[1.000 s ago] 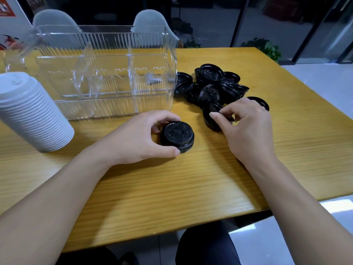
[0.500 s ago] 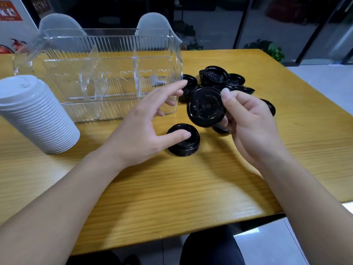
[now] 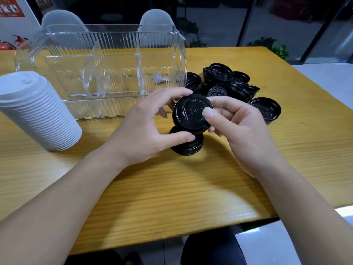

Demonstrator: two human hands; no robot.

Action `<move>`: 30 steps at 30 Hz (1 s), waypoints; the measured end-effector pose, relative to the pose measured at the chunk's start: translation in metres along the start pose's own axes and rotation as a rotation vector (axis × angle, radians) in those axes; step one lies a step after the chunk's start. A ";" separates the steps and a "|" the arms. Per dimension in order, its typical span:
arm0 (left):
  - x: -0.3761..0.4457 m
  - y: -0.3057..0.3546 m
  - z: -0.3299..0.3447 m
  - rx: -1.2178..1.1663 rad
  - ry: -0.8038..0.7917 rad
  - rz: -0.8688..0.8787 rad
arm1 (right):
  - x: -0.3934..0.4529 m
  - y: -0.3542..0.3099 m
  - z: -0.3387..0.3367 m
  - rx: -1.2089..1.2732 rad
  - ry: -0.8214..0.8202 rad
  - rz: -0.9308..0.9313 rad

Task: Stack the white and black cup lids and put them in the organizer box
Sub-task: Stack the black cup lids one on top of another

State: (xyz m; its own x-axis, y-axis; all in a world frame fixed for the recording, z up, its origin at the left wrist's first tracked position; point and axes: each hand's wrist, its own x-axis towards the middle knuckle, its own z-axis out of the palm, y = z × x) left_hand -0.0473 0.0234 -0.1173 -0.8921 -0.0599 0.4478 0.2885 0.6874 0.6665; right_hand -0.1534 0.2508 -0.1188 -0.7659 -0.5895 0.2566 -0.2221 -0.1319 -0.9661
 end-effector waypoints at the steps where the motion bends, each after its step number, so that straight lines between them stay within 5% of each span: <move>1: 0.000 0.001 0.000 -0.005 -0.005 -0.004 | 0.000 0.000 0.001 -0.007 0.012 -0.011; 15: 0.004 -0.012 0.003 -0.389 0.055 -0.074 | 0.003 -0.001 -0.002 0.217 0.045 0.107; 26: 0.007 -0.015 0.003 -0.344 0.058 -0.089 | 0.001 -0.003 0.003 0.256 -0.057 0.046; 30: 0.007 -0.014 0.004 -0.410 0.071 -0.129 | 0.001 -0.002 0.003 0.080 0.001 0.040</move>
State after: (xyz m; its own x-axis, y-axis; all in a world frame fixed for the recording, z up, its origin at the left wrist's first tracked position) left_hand -0.0589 0.0164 -0.1255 -0.9079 -0.1863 0.3756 0.3029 0.3279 0.8948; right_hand -0.1518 0.2480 -0.1171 -0.7741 -0.5944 0.2178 -0.1423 -0.1718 -0.9748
